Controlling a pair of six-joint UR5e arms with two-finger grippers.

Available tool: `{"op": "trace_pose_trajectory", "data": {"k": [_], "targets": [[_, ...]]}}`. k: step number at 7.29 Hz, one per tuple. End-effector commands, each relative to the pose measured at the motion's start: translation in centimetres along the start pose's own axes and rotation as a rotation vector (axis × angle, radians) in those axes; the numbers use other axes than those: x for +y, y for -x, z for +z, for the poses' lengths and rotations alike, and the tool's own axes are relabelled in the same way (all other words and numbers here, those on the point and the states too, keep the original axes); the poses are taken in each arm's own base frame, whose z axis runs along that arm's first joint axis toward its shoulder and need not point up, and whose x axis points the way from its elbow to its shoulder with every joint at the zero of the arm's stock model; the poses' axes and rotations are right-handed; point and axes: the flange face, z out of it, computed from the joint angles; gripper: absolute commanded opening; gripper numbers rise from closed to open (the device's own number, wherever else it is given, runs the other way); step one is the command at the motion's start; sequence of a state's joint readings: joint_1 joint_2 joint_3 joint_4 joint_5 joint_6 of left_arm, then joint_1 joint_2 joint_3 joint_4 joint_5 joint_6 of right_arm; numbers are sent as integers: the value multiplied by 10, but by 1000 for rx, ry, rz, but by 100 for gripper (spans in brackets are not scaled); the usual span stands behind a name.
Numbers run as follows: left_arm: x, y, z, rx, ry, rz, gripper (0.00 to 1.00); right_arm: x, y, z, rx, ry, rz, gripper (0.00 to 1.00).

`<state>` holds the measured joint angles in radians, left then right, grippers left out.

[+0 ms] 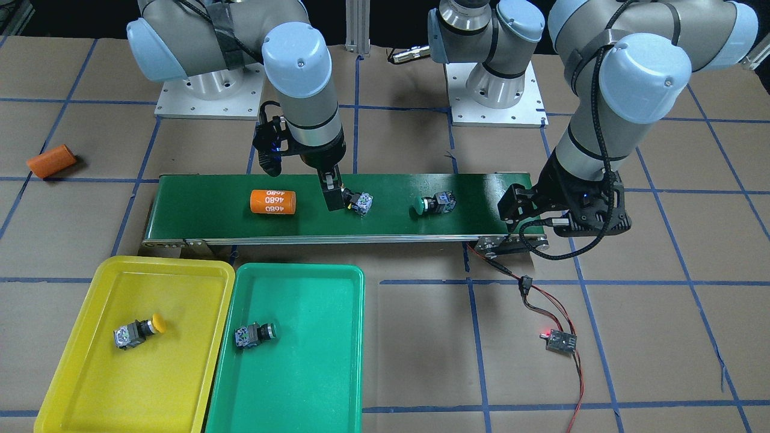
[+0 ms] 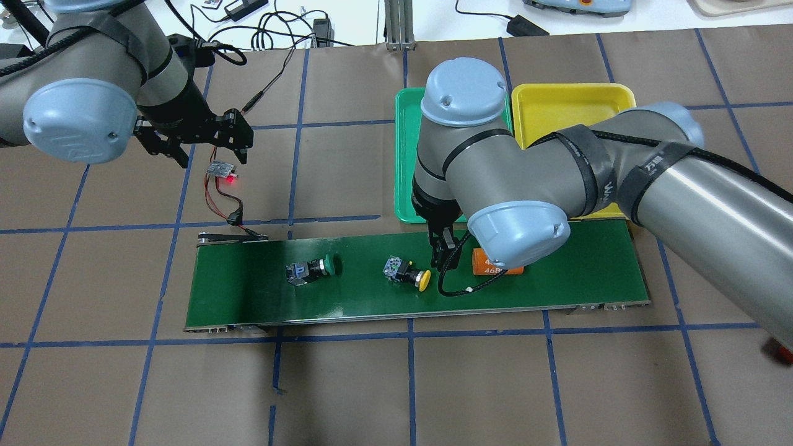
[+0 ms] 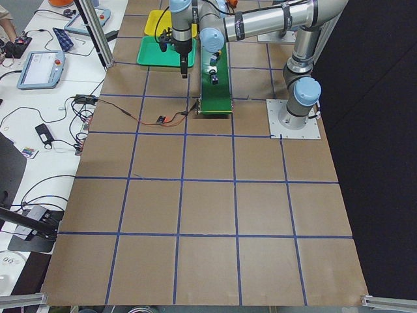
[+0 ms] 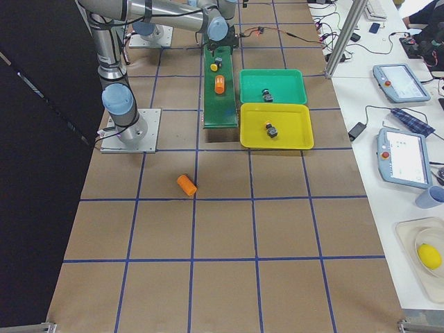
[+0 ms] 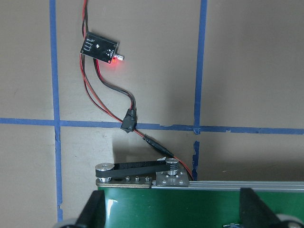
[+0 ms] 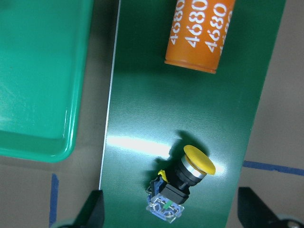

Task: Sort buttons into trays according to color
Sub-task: 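Lower the right gripper onto the yellow button on the belt and grasp it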

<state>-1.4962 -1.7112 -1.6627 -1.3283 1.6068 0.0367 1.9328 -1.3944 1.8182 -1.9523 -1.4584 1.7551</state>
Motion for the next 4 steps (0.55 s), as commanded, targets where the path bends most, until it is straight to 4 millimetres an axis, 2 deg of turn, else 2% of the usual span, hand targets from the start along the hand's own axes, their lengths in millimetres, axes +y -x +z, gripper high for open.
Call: {"op": "trace_pose_trajectory", "data": {"k": [1, 3, 4], "targets": [[-1, -2, -8, 2, -17, 7, 100, -2, 2, 30, 54, -7, 59, 100], [-2, -3, -9, -1, -18, 8, 100, -4, 8, 57, 94, -17, 63, 100], [-2, -3, -9, -1, -18, 8, 100, -4, 9, 64, 106, -20, 66, 100]]}}
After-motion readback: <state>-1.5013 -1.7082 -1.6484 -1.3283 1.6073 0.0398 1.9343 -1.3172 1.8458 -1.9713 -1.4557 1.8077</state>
